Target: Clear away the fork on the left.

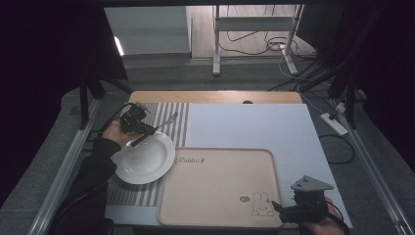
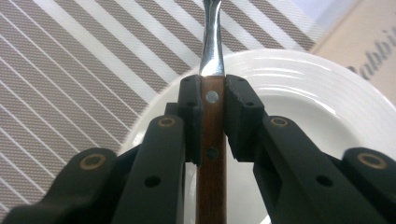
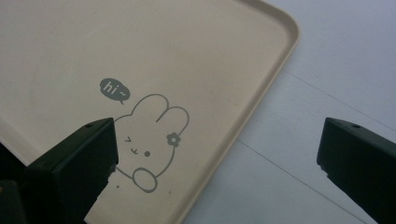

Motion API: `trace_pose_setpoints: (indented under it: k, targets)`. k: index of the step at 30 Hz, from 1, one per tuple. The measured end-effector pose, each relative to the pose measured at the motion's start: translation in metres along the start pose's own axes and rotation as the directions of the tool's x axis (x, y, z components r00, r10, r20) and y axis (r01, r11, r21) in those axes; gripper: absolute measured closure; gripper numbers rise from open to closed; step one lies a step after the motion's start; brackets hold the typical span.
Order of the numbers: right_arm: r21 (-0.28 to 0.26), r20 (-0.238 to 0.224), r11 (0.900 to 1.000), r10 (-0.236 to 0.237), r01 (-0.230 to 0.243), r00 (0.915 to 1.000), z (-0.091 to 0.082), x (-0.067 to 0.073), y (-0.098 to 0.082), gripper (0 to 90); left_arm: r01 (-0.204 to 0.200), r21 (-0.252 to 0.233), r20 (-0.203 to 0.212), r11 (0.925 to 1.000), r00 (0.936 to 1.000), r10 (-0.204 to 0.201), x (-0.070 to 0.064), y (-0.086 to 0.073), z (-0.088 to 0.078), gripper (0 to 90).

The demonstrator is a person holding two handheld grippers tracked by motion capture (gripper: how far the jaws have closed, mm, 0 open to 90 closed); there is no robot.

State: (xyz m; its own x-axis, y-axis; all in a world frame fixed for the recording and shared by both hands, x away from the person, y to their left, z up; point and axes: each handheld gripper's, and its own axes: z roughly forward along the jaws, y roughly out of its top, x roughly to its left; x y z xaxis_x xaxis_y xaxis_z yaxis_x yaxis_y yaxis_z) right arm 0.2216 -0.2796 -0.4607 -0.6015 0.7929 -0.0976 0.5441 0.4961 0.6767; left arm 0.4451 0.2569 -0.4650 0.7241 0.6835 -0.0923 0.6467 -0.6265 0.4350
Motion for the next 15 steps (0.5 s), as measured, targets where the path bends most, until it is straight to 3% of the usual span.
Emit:
trace_pose_setpoints:
  k: [15]
  targets:
    - [0.0, 0.004, 1.0, -0.006, 0.006, 1.0, 0.0, 0.001, 0.0, 0.0, -0.002, -0.023, 0.034, 0.9997, 0.9994, 0.003, -0.039, -0.023, -0.002, 77.3]
